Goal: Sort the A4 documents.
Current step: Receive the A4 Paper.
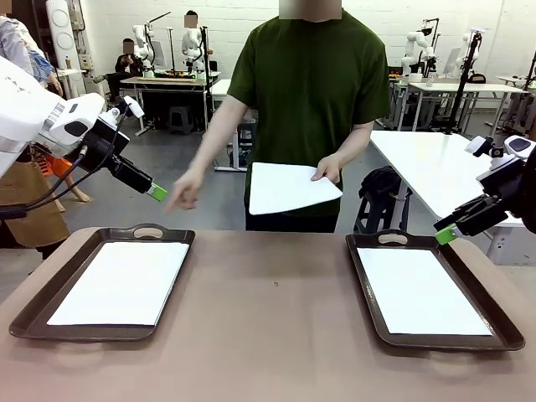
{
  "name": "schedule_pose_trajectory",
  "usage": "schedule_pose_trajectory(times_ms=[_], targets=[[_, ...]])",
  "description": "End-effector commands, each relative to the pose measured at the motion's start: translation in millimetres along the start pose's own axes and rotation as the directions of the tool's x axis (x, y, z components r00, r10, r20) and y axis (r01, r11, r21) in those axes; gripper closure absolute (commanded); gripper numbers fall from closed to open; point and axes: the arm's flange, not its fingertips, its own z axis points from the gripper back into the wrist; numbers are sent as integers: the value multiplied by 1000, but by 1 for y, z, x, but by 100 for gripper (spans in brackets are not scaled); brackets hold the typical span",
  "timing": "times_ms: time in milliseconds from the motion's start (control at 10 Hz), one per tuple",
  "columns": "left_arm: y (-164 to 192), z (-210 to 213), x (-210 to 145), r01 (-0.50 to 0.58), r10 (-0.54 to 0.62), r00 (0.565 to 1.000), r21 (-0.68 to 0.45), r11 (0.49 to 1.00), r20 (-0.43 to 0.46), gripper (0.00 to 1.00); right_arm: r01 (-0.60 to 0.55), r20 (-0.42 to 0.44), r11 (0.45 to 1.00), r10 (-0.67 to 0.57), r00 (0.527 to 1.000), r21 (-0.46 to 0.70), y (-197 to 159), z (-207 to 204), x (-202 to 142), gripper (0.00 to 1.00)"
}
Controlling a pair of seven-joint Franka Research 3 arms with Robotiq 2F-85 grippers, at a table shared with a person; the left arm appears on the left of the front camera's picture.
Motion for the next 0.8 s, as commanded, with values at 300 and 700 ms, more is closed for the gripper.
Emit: schedule_pose_trajectory(times_ms=[300, 700], targets=[[0, 0, -1, 18, -18, 1000, -2, 1000, 1, 0, -10, -5, 1000, 10, 1000, -1, 0, -1, -1, 0], [0, 0, -1, 18, -18, 1000, -2, 1000, 1, 0, -10, -5, 1000, 10, 1000, -1, 0, -1, -1, 0]])
